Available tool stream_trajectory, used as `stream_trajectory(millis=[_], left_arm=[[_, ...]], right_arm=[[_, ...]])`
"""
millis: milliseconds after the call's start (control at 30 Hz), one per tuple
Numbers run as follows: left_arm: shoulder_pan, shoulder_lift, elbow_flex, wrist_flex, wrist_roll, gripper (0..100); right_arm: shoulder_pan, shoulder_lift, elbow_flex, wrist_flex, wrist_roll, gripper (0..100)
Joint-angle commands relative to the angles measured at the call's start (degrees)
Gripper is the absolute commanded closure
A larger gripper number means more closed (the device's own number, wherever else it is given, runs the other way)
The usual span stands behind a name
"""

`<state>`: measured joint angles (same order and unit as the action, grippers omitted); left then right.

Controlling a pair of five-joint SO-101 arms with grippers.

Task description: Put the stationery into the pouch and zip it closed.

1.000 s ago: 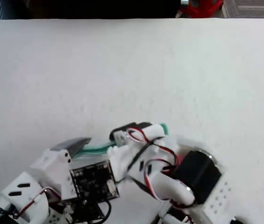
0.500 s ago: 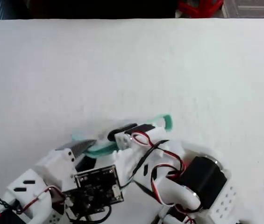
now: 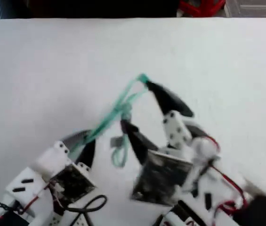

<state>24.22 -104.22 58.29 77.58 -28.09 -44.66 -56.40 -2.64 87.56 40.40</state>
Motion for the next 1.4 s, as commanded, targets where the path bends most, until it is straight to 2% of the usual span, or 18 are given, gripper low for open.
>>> stream_trajectory(millis=[0,133,233,400,533,767,900,1100,1267,1367], left_arm=[[-1.27,-0.40,-0.79,-2.64,5.01,98],[-1.27,-0.40,-0.79,-2.73,6.95,98],[-1.36,-0.40,-0.44,-2.37,6.95,98],[-1.27,-0.40,-0.70,-0.53,6.95,98],[-1.27,-0.40,-0.70,-0.44,6.95,98],[-1.27,-0.40,-0.53,1.23,6.68,98],[-1.27,-0.40,-0.35,1.58,6.95,98],[-1.19,-0.40,-0.35,1.67,7.03,98],[-0.92,-0.40,-0.35,1.67,7.03,98],[-0.92,-0.40,-0.35,1.67,7.03,98]], right_arm=[[3.91,-4.53,-1.58,-0.84,-3.16,73.5],[10.15,-8.40,0.70,3.30,-6.68,73.3],[11.30,-9.98,12.40,4.88,-8.97,73.5],[11.12,-14.99,39.91,-12.09,-17.67,73.6],[9.89,-21.67,53.19,-21.76,-19.87,73.6],[1.36,-31.16,55.30,-24.40,-21.71,73.6],[1.19,-28.88,58.29,-33.36,-24.26,73.6],[0.92,-16.40,59.08,-42.77,-24.35,73.7],[0.84,-11.82,56.18,-45.32,-25.67,73.7],[3.21,-11.12,55.12,-45.32,-27.16,73.7]])
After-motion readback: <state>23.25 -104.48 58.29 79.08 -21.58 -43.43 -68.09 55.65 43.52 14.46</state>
